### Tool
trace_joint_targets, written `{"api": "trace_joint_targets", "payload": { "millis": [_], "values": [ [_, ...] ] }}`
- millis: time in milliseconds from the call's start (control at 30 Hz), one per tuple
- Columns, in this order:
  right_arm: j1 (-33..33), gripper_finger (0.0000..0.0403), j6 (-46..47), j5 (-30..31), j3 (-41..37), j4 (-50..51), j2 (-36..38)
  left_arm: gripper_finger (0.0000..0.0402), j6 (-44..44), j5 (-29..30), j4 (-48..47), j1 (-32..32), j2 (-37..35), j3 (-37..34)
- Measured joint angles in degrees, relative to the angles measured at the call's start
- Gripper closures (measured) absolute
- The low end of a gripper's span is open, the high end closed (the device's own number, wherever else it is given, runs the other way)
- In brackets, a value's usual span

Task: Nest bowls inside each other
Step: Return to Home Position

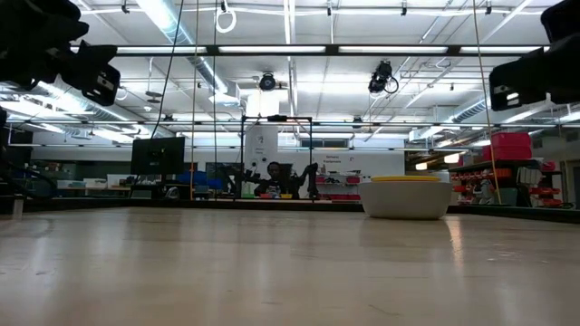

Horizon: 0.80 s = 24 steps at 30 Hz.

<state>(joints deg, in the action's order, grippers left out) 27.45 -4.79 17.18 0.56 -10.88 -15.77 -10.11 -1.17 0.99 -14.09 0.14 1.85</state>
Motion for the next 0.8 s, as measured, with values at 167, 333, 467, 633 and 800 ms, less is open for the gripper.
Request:
{"api": "trace_joint_targets", "payload": {
  "millis": [167, 333, 467, 633, 800],
  "values": [
    [-3.5, 0.0390, 1.4, -9.7, 0.0, 0.5, 0.0, 0.0235, 0.0, 0.2, 0.0, 0.0, 0.0, -0.9],
    [-2.1, 0.0390, 2.8, -8.2, 0.0, 3.9, 0.4, 0.0235, 2.7, 0.4, -0.1, 0.0, 0.9, -0.9],
    [0.4, 0.0390, 2.2, -4.2, 0.0, 4.7, 2.4, 0.0235, 2.7, 0.7, -0.3, 0.0, 1.7, -0.9],
    [5.4, 0.0390, -2.6, -3.7, 0.0, 6.8, 10.3, 0.0235, 2.6, 0.2, -3.8, 0.0, 1.6, 0.3],
    [10.6, 0.0390, -5.9, -3.6, 2.2, 12.5, 15.7, 0.0235, 2.0, 0.1, -4.1, 0.0, 0.0, 0.4]
  ]
}}
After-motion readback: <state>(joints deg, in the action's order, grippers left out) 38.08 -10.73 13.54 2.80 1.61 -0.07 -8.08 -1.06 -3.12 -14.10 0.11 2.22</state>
